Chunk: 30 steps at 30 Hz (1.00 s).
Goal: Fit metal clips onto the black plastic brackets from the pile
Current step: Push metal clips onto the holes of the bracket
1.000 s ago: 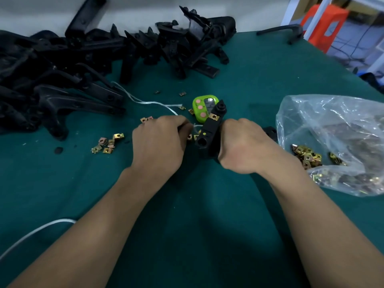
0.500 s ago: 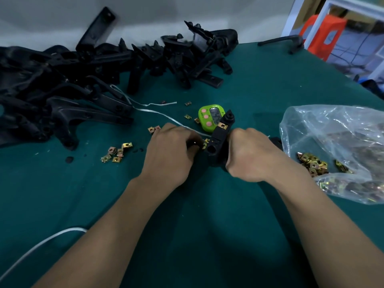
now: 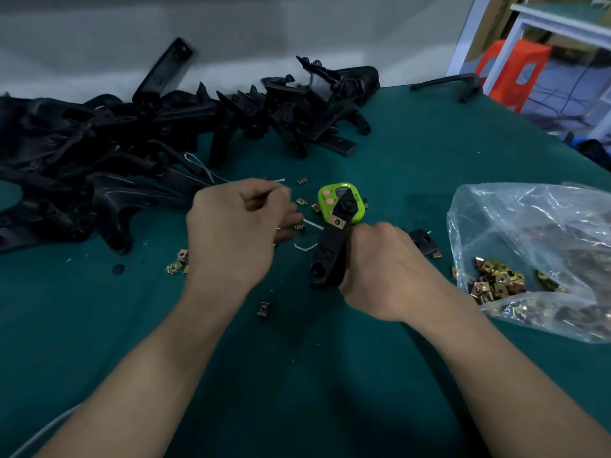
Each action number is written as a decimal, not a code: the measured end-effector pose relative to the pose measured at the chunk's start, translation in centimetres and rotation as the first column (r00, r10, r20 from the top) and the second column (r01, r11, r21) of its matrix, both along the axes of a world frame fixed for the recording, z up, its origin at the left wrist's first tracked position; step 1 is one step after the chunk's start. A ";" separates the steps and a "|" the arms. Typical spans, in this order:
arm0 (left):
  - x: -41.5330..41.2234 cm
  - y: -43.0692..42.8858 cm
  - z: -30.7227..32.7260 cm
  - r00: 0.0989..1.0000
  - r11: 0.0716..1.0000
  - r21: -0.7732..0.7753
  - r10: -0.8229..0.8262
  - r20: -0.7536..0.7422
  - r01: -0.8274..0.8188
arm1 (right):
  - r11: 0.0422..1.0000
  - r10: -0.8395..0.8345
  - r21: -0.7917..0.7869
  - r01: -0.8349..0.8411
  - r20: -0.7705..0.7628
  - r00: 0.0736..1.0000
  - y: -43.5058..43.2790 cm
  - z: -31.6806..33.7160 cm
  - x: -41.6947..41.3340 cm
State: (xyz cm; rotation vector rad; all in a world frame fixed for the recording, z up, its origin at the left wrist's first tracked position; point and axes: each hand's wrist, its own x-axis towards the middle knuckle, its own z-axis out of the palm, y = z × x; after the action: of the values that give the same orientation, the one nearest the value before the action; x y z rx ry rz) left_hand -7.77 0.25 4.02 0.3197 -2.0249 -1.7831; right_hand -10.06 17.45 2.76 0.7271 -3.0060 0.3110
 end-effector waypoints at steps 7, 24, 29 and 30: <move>3.0 -2.3 -2.6 0.987 0.996 -0.035 -0.074 0.140 0.080 | 0.999 0.010 -0.039 -0.010 0.006 1.000 -0.5 -0.2 0.3; 4.4 -2.0 -2.4 0.964 0.993 -0.005 -0.115 0.241 0.120 | 0.997 0.019 -0.077 -0.018 0.017 1.000 -0.9 -0.9 0.5; 4.5 -2.2 -2.4 0.959 0.988 -0.023 -0.141 0.247 0.151 | 0.996 0.046 -0.079 -0.045 0.016 0.999 -1.1 -0.8 0.8; 4.4 -2.1 -2.5 0.957 0.988 -0.012 -0.143 0.254 0.151 | 0.996 0.051 -0.078 -0.050 0.020 0.998 -1.1 -0.8 0.8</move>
State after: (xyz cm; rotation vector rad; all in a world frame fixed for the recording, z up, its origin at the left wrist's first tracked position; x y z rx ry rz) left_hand -3.38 -1.86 1.50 0.4146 -2.3050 -1.8781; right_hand -9.30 16.36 1.94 0.7989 -2.9806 0.4383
